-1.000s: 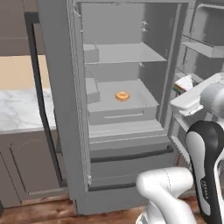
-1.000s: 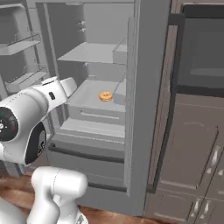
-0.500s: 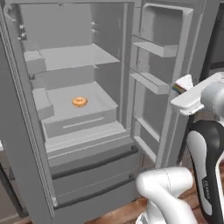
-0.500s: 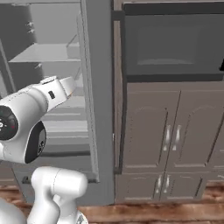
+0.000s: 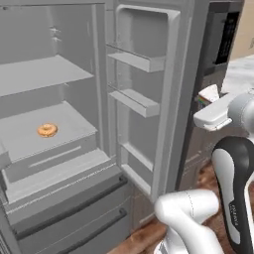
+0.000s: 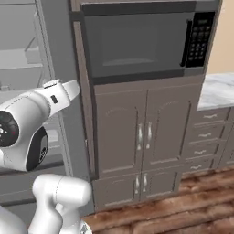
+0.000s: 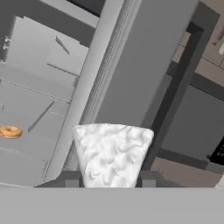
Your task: Take the cake and donut from the fridge and place them on the empty tray on the dining counter.
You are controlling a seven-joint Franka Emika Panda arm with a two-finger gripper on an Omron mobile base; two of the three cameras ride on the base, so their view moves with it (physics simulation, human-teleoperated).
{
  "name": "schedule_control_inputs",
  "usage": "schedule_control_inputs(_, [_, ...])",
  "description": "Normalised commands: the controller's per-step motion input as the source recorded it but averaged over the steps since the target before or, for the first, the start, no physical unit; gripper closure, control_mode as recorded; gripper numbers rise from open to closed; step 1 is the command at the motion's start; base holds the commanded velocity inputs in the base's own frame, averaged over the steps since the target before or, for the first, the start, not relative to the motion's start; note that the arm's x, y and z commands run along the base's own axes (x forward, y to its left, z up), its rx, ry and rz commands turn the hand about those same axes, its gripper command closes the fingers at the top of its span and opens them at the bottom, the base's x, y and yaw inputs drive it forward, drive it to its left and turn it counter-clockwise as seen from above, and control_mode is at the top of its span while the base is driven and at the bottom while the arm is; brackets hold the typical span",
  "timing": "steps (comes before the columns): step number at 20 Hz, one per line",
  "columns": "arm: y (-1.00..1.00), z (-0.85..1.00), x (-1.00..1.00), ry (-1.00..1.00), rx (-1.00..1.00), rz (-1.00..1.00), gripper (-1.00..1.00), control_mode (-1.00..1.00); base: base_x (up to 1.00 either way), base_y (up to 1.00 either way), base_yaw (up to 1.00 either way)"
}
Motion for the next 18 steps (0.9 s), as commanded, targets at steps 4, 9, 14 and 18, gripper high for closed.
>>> schedule_control_inputs(4, [0.0, 0.0, 0.0, 0.0, 0.0, 0.0, 1.0, 1.0, -0.97, -0.4, -0.51])
schedule_control_inputs(9, [0.0, 0.0, 0.0, 0.0, 0.0, 0.0, 1.0, 1.0, -0.6, -0.26, -0.6])
schedule_control_inputs(14, [0.0, 0.0, 0.0, 0.0, 0.0, 0.0, 1.0, 1.0, -0.13, -0.15, -0.74])
schedule_control_inputs(18, [0.0, 0.0, 0.0, 0.0, 0.0, 0.0, 1.0, 1.0, 0.0, 0.0, -0.9])
